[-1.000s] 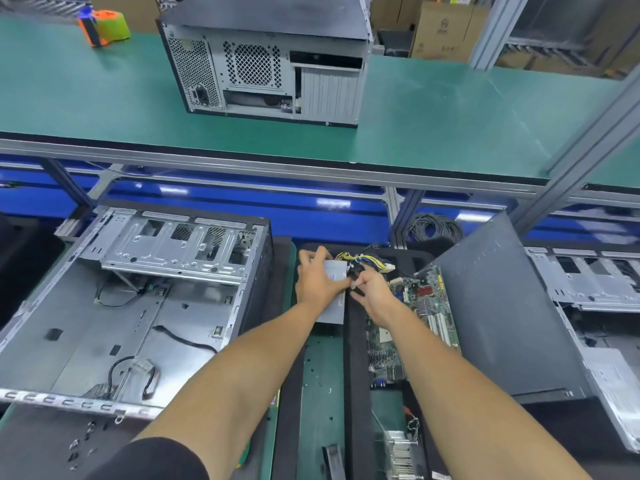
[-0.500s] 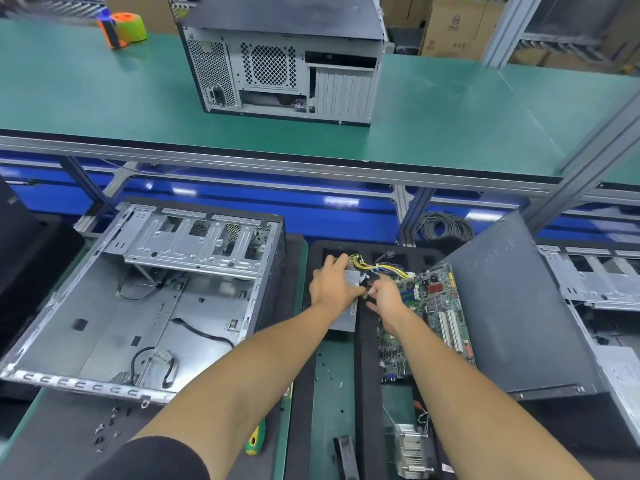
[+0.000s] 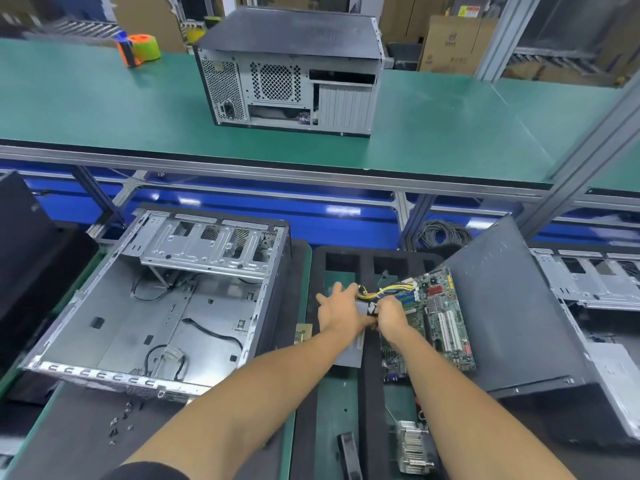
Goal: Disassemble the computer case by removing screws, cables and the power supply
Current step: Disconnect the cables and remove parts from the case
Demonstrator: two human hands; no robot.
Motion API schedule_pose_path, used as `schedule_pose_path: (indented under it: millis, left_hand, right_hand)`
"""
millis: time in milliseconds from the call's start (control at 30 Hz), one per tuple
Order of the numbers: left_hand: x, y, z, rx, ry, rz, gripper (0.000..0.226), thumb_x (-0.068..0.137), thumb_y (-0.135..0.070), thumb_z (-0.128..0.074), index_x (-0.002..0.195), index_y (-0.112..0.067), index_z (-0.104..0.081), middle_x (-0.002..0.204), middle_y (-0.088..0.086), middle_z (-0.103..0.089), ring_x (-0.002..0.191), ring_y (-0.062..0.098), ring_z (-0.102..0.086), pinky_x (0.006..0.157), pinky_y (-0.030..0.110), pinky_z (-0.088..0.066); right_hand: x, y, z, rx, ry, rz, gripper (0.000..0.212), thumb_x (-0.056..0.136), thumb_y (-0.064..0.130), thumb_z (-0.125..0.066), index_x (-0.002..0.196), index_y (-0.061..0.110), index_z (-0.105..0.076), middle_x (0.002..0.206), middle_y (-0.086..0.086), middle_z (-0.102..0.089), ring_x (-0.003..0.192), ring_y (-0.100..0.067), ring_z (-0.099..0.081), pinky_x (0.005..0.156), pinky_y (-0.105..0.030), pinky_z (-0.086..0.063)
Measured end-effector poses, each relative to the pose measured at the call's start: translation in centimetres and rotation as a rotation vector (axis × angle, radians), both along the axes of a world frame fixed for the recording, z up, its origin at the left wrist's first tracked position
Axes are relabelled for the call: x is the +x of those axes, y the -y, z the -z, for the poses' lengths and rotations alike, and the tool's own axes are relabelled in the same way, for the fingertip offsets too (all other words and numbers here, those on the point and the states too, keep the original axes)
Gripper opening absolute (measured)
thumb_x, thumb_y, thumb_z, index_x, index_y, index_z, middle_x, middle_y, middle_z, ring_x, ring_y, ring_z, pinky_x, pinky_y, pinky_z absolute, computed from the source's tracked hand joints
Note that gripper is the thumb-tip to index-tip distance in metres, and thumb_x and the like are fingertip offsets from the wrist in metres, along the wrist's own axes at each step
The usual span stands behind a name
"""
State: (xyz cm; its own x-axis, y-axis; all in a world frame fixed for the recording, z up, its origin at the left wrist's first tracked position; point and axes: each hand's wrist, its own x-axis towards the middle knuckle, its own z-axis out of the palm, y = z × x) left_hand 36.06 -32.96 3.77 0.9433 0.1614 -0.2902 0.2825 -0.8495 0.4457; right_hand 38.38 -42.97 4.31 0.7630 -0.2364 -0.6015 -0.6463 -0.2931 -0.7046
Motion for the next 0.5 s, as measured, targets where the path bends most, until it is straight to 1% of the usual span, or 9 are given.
schedule_pose_path:
  millis: [67,133,200,267,333,400,433,500]
  left_hand:
    - [-0.8,0.2,0.1,0.007,-0.028,-0.004,0.064,0.072,-0.059,-0.081,0.121,-0.031,-0.052,0.128,0.001,-0.048,0.128,0.047,-0.039,0.063,0.036,-0.045]
    - [-1.3,0.4,0.2,-0.002,-0.076,-0.015,0.061,0.071,-0.060,-0.081,0.116,-0.031,-0.052,0.128,0.001,-0.048,0.132,0.049,-0.039,0.066,0.037,-0.046]
    - [-1.7,0.3,0.4,-0.039,-0.145,-0.035,0.061,0.066,-0.061,-0.082,0.108,-0.030,-0.051,0.128,0.001,-0.051,0.134,0.049,-0.039,0.072,0.037,-0.045]
    - [-1.9,-0.2,0.6,-0.079,-0.192,-0.056,0.063,0.061,-0.063,-0.084,0.101,-0.029,-0.051,0.123,0.001,-0.054,0.129,0.044,-0.047,0.081,0.039,-0.045]
    - [-1.9,-0.7,0.7,-0.111,-0.186,-0.080,0.058,0.059,-0.062,-0.082,0.093,-0.028,-0.049,0.115,0.000,-0.057,0.117,0.035,-0.056,0.091,0.039,-0.046]
    - [-1.5,-1.0,0.6,-0.134,-0.159,-0.103,0.052,0.061,-0.059,-0.079,0.089,-0.028,-0.048,0.109,-0.001,-0.060,0.110,0.031,-0.060,0.092,0.039,-0.046]
    - [-1.1,-1.1,0.4,-0.143,-0.146,-0.113,0.051,0.062,-0.059,-0.078,0.091,-0.028,-0.050,0.108,-0.002,-0.061,0.109,0.029,-0.060,0.091,0.038,-0.046]
    - [-0.2,-1.3,-0.1,-0.143,-0.117,-0.124,0.052,0.065,-0.060,-0.079,0.098,-0.030,-0.055,0.113,-0.004,-0.059,0.115,0.030,-0.058,0.084,0.036,-0.045]
  right_hand:
    - [-0.6,0.3,0.1,-0.051,0.015,-0.039,0.024,0.094,-0.003,-0.037,0.072,0.006,-0.041,0.071,-0.013,-0.039,0.076,-0.027,-0.040,0.070,-0.040,-0.033]
    - [-1.1,0.5,-0.1,-0.100,0.007,-0.085,0.019,0.095,-0.001,-0.037,0.080,0.004,-0.047,0.074,-0.014,-0.044,0.071,-0.026,-0.042,0.068,-0.039,-0.035]
    - [-1.4,0.7,0.0,-0.106,-0.017,-0.128,0.017,0.094,0.000,-0.037,0.084,0.003,-0.050,0.080,-0.018,-0.050,0.074,-0.028,-0.049,0.069,-0.040,-0.038]
    - [-1.6,0.4,-0.1,-0.108,-0.051,-0.155,0.017,0.093,0.001,-0.038,0.083,0.004,-0.050,0.082,-0.019,-0.051,0.078,-0.030,-0.051,0.070,-0.041,-0.041]
    - [-1.6,-0.1,-0.3,-0.121,-0.047,-0.160,0.019,0.094,0.002,-0.037,0.079,0.007,-0.048,0.079,-0.015,-0.050,0.076,-0.028,-0.049,0.069,-0.039,-0.037]
    - [-1.3,-0.4,-0.2,-0.140,-0.021,-0.174,0.019,0.095,0.001,-0.037,0.080,0.009,-0.046,0.075,-0.011,-0.048,0.073,-0.026,-0.044,0.065,-0.035,-0.031]
    - [-1.2,-0.4,-0.1,-0.139,-0.013,-0.175,0.018,0.095,0.000,-0.037,0.082,0.010,-0.045,0.074,-0.009,-0.046,0.070,-0.024,-0.042,0.062,-0.034,-0.029]
    - [-0.9,-0.6,0.3,-0.043,-0.009,-0.127,0.017,0.091,-0.004,-0.038,0.087,0.012,-0.044,0.073,-0.008,-0.042,0.065,-0.022,-0.038,0.063,-0.034,-0.029]
